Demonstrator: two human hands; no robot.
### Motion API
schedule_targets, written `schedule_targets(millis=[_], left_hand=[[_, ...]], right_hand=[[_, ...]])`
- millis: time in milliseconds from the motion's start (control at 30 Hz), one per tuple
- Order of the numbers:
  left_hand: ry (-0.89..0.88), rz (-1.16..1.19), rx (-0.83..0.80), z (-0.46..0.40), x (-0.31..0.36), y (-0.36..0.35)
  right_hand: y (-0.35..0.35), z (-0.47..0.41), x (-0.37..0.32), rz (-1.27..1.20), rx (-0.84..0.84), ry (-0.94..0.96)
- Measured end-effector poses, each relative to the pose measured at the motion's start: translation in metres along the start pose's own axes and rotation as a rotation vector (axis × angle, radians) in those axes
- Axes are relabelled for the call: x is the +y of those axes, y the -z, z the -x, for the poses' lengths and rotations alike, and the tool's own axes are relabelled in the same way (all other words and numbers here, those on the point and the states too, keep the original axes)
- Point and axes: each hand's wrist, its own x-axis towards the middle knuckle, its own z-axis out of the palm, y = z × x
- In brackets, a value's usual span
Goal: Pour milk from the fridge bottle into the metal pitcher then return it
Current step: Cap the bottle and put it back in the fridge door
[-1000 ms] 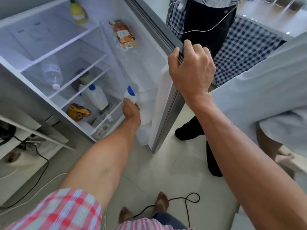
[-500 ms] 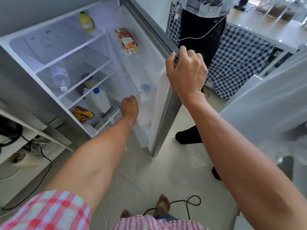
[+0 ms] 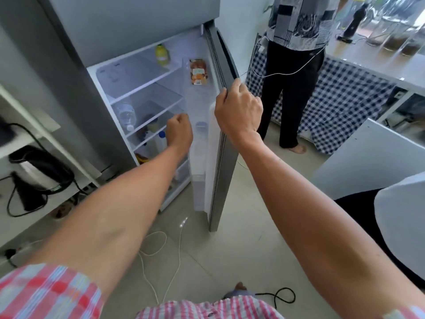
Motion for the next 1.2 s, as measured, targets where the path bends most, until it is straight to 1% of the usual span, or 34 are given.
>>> schedule_targets(millis=[100, 167, 233, 267, 333, 400, 500, 633, 733, 767, 833, 900, 967, 1033, 1100, 1200], left_hand=[[-0.004, 0.027, 0.035, -0.006, -0.002, 0.023], [-0.003, 0.03, 0.041, -0.011, -0.004, 0.039], [-0.004, 0.026, 0.035, -0.019, -0.005, 0.054], [0.013, 0.012, 0.028, -0.024, -0.006, 0.061], [0.069, 0.0, 0.031, -0.035, -0.004, 0.075], [0.108, -0.009, 0.051, -0.051, -0.004, 0.089], [0.104, -0.062, 0.101, -0.061, 0.001, 0.108], [-0.039, -0.161, 0.309, -0.063, 0.005, 0.129], [-0.166, -0.257, 0.519, -0.051, 0.02, 0.137], [-0.23, -0.289, 0.592, -0.048, 0.026, 0.138], [-0.397, -0.381, 0.687, -0.04, 0.037, 0.134], [-0.572, -0.562, 0.736, -0.039, 0.041, 0.13], [-0.676, -0.762, 0.732, -0.039, 0.042, 0.123], [-0.684, -0.911, 0.664, -0.037, 0.045, 0.111], [-0.603, -1.033, 0.548, -0.039, 0.045, 0.099], [-0.391, -1.123, 0.424, -0.048, 0.046, 0.086]], right_hand=[[0.001, 0.011, -0.024, -0.14, -0.005, 0.057], [0.0, 0.015, -0.029, -0.268, 0.007, 0.111], [-0.009, 0.01, -0.025, -0.438, -0.057, 0.142], [-0.016, 0.004, -0.023, -0.498, -0.126, 0.16], [-0.031, -0.012, -0.021, -0.521, -0.266, 0.233], [-0.046, -0.029, -0.023, -0.498, -0.363, 0.31], [-0.07, -0.05, -0.03, -0.467, -0.414, 0.38], [-0.096, -0.061, -0.042, -0.462, -0.36, 0.554], [-0.109, -0.064, -0.057, -0.489, -0.367, 0.59], [-0.113, -0.065, -0.062, -0.498, -0.373, 0.598], [-0.119, -0.067, -0.07, -0.506, -0.397, 0.612], [-0.125, -0.07, -0.076, -0.508, -0.434, 0.64], [-0.129, -0.074, -0.081, -0.499, -0.468, 0.678], [-0.132, -0.079, -0.087, -0.49, -0.498, 0.717], [-0.134, -0.084, -0.093, -0.467, -0.531, 0.755], [-0.136, -0.093, -0.1, -0.403, -0.565, 0.803]])
